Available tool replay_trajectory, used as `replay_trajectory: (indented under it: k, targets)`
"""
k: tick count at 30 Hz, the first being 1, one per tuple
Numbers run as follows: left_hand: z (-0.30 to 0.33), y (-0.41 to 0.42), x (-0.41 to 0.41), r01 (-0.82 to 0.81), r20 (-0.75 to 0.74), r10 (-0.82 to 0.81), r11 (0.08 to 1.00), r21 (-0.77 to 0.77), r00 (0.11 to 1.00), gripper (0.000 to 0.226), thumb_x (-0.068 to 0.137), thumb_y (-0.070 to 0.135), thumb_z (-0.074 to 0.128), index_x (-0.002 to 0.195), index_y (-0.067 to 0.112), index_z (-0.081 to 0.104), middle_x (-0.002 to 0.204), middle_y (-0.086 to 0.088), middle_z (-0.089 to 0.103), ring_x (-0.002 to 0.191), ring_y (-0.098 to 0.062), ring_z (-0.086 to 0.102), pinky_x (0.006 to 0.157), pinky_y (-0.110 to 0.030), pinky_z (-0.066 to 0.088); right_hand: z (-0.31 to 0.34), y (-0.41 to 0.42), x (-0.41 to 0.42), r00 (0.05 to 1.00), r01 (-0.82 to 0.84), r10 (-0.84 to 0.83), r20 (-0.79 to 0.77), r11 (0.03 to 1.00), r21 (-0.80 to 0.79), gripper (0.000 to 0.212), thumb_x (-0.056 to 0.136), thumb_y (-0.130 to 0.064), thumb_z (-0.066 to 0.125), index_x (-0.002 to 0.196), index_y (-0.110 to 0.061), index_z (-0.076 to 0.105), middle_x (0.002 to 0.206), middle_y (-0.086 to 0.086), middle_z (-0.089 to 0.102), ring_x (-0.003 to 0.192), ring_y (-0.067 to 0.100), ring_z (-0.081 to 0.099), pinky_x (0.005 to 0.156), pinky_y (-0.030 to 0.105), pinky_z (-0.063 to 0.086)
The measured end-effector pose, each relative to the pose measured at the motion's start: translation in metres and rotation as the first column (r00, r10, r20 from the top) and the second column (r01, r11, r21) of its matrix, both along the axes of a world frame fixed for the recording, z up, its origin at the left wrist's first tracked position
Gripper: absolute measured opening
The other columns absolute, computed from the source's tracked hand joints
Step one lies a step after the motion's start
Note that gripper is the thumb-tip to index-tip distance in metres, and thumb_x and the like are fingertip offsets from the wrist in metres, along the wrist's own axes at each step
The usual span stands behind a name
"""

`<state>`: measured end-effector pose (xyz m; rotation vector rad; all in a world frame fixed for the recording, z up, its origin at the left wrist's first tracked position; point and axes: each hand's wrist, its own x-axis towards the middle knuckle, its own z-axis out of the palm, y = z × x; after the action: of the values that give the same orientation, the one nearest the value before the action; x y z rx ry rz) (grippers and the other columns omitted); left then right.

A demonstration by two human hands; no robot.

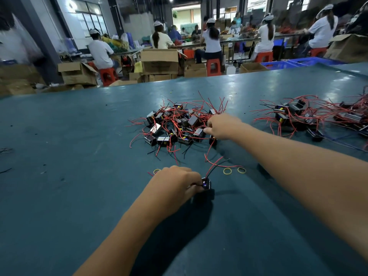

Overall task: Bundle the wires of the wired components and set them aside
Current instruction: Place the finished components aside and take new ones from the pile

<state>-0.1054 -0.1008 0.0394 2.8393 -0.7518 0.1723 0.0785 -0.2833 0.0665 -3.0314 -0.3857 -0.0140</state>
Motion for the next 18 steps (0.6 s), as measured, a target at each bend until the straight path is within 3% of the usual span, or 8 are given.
replay_trajectory:
  k: [6,7,9,11,13,14,16,18]
  targets:
    - [-0.001,-0.011,-0.007,-0.077,-0.124,0.035,0.933,-0.352,0.992,0.013,0.1,0.021,0.059,0.112,0.022,0.063,0.092,0.003,0.072,0.044,-0.007,0.056,0.059,-0.031,0.054,-0.026,-0.004,0.007,0.989,0.126,-0.13,0.074,0.991,0.052,0.027,0.092,-0.035,0.061,0.107,-0.013,0.063,0.113,0.013,0.064,0.105,0.035,0.061,0.08,0.036,0.049]
    - [-0.001,-0.015,-0.009,-0.141,-0.212,0.031,0.837,-0.528,0.977,0.016,0.1,0.018,0.058,0.116,0.022,0.059,0.093,0.002,0.072,0.041,-0.01,0.058,0.048,-0.027,0.05,-0.026,-0.005,0.007,0.988,0.136,-0.142,0.069,0.987,0.089,0.025,0.09,-0.029,0.063,0.106,-0.011,0.064,0.113,0.015,0.064,0.104,0.035,0.062,0.082,0.036,0.05]
    - [0.005,-0.02,-0.011,-0.342,-0.425,-0.097,0.444,-0.828,0.9,0.021,0.101,0.01,0.055,0.122,0.016,0.051,0.097,-0.005,0.075,0.042,-0.018,0.06,0.035,-0.022,0.04,-0.022,-0.008,0.005,0.986,0.146,-0.158,0.055,0.974,0.172,0.021,0.085,-0.023,0.066,0.097,-0.006,0.065,0.101,0.017,0.065,0.097,0.035,0.062,0.079,0.034,0.053]
    - [0.012,-0.023,-0.012,-0.494,-0.481,-0.307,0.04,-0.868,0.821,0.027,0.1,0.004,0.052,0.126,0.008,0.047,0.105,-0.013,0.075,0.053,-0.02,0.065,0.038,-0.023,0.045,-0.012,-0.015,-0.002,0.981,0.16,-0.183,0.072,0.956,0.246,0.019,0.081,-0.021,0.068,0.081,-0.005,0.057,0.081,0.016,0.059,0.084,0.033,0.058,0.063,0.031,0.047]
    - [0.017,-0.025,-0.013,-0.507,-0.406,-0.417,-0.161,-0.847,0.813,0.031,0.099,0.0,0.05,0.13,0.005,0.045,0.116,-0.017,0.071,0.076,-0.025,0.072,0.058,-0.024,0.058,0.003,-0.026,-0.018,0.973,0.156,-0.2,0.114,0.937,0.312,0.028,0.079,-0.025,0.073,0.091,-0.005,0.057,0.086,0.013,0.06,0.085,0.031,0.058,0.067,0.031,0.044]
    - [0.016,-0.027,-0.012,-0.479,-0.366,-0.431,-0.19,-0.857,0.825,0.033,0.099,-0.002,0.049,0.13,0.004,0.046,0.121,-0.017,0.069,0.089,-0.028,0.073,0.071,-0.026,0.06,0.01,-0.033,-0.031,0.973,0.138,-0.195,0.128,0.924,0.357,0.038,0.078,-0.029,0.078,0.1,-0.007,0.056,0.091,0.01,0.061,0.086,0.029,0.058,0.07,0.031,0.045]
    - [0.013,-0.029,-0.011,-0.405,-0.344,-0.38,-0.094,-0.909,0.859,0.036,0.098,-0.005,0.049,0.132,0.008,0.048,0.128,-0.012,0.066,0.108,-0.026,0.07,0.091,-0.029,0.057,0.023,-0.047,-0.066,0.982,0.077,-0.152,0.115,0.869,0.489,0.045,0.075,-0.036,0.083,0.102,-0.014,0.055,0.087,0.002,0.061,0.074,0.016,0.061,0.061,0.024,0.042]
    - [0.006,-0.029,-0.012,-0.258,-0.321,-0.183,0.301,-0.918,0.929,0.042,0.1,-0.004,0.05,0.137,0.014,0.046,0.134,-0.004,0.061,0.12,-0.015,0.063,0.103,-0.026,0.049,0.03,-0.058,-0.107,0.994,0.009,-0.067,0.091,0.848,0.53,0.04,0.071,-0.039,0.085,0.095,-0.022,0.058,0.081,-0.005,0.061,0.062,0.005,0.059,0.052,0.017,0.039]
